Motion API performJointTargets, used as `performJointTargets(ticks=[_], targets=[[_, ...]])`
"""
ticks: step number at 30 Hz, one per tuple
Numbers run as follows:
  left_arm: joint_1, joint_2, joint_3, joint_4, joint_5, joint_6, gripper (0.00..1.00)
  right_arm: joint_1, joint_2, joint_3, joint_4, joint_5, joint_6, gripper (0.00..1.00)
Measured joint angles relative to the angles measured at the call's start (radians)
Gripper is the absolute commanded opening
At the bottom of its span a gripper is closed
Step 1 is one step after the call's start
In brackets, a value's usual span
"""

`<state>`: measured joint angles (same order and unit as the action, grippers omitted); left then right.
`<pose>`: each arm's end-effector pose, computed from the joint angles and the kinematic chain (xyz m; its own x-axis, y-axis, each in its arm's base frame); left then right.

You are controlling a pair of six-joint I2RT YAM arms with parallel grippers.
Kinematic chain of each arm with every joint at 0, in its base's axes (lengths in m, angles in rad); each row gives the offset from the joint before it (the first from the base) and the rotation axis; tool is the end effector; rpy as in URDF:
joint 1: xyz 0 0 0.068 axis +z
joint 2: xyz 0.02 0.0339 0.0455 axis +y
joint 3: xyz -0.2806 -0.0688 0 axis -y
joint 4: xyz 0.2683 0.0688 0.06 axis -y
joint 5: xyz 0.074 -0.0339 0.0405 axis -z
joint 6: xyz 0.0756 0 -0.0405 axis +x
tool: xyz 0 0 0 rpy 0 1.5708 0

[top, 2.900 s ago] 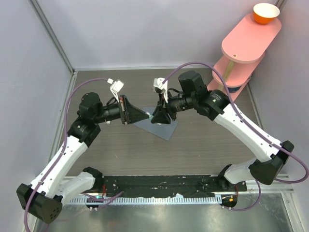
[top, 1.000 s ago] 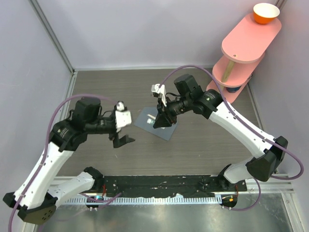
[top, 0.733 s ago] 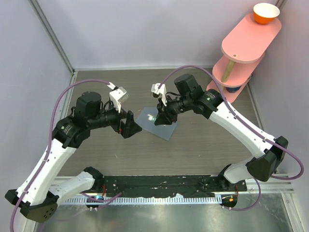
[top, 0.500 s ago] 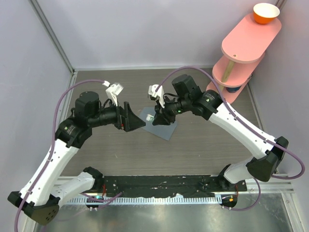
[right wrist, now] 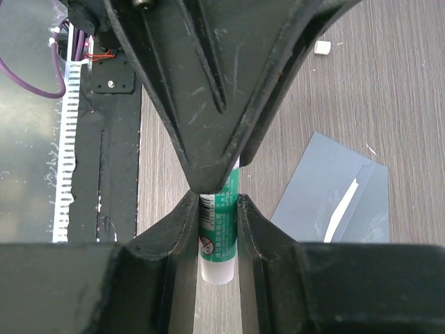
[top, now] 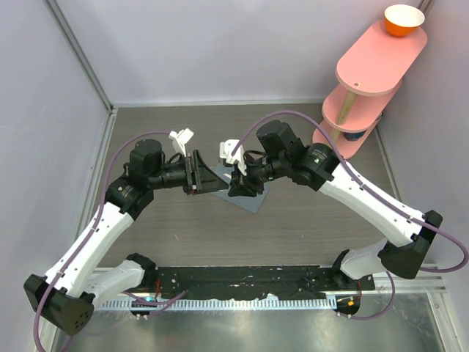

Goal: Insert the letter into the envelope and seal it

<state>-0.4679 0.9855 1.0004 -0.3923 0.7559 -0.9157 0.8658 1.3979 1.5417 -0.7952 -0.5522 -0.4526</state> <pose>0.2018 -0.1601 0.3638 -0.9119 -0.1857 -0.3659 0.2859 0.3522 -0.8912 0.1893 0.2837 0.4039 0.0484 -0.5176 -0.8542 -0.9981 0.0085 -0.0617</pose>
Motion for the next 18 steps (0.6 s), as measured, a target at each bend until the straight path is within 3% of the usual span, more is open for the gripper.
performJointTargets(ticks=[6, 12, 15, 18], targets=[[0.000, -0.006, -0.024, 0.053, 0.019, -0.039, 0.30, 0.011, -0.002, 0.002, -0.001, 0.010, -0.017, 0.01], [0.002, -0.013, -0.045, 0.089, 0.031, -0.045, 0.24, 0.011, -0.002, 0.003, -0.004, 0.016, -0.015, 0.01], [0.002, -0.040, -0.064, 0.112, 0.039, 0.008, 0.13, 0.011, -0.002, 0.003, -0.002, -0.002, -0.002, 0.01], [0.001, -0.095, -0.090, 0.144, 0.076, 0.161, 0.11, 0.013, 0.003, 0.003, 0.004, -0.067, 0.029, 0.01]])
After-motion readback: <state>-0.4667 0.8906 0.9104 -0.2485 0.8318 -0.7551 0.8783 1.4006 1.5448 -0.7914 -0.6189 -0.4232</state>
